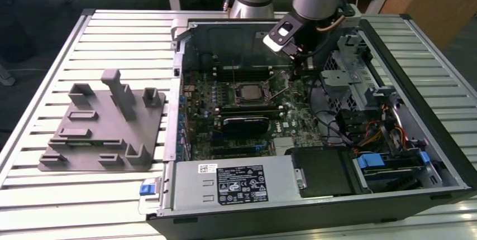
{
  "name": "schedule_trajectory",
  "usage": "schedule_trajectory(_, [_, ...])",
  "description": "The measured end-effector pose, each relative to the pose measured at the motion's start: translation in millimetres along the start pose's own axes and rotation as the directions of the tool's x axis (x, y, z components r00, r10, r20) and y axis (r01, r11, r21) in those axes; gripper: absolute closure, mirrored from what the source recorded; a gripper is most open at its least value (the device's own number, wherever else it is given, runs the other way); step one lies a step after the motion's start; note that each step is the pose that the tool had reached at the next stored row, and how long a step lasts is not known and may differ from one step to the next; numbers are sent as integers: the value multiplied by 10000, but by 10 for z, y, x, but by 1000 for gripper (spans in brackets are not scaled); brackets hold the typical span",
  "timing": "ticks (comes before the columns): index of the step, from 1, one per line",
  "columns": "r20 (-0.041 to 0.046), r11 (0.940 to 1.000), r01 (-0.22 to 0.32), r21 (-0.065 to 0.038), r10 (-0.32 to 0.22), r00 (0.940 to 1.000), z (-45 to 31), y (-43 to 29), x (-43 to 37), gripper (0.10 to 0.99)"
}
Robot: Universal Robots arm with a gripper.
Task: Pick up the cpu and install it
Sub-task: 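Close the cpu cover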
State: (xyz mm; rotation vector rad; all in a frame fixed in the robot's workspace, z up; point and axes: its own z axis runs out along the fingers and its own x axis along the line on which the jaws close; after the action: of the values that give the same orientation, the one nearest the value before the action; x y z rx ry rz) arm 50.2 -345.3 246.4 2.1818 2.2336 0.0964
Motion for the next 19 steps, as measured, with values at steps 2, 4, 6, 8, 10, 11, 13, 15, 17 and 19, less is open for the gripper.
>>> schedule_trajectory(2, [2, 10000, 0, -10, 0, 10000, -2, -23, 1, 980])
schedule_trajectory(4, [4, 10000, 2, -35, -2, 10000, -4, -59, 1, 980])
schedule_trajectory(6, [3, 10000, 3, -74, -3, 10000, -6, -102, 3, 980])
schedule_trajectory(8, [5, 9999, 4, -130, -4, 10000, -10, -155, 4, 980])
schedule_trajectory(10, [7, 9998, 6, -199, -6, 10000, -13, -214, 5, 980])
schedule_trajectory(11, [7, 9997, 7, -234, -7, 10000, -15, -246, 6, 980])
schedule_trajectory(13, [9, 9996, 8, -293, -8, 10000, -18, -310, 7, 980])
schedule_trajectory(15, [7, 9994, 8, -349, -8, 10000, -20, -372, 9, 980])
schedule_trajectory(17, [10, 9993, 9, -378, -8, 10000, -24, -421, 10, 980])
schedule_trajectory(19, [10, 9992, 11, -401, -10, 10000, -27, -473, 12, 980])
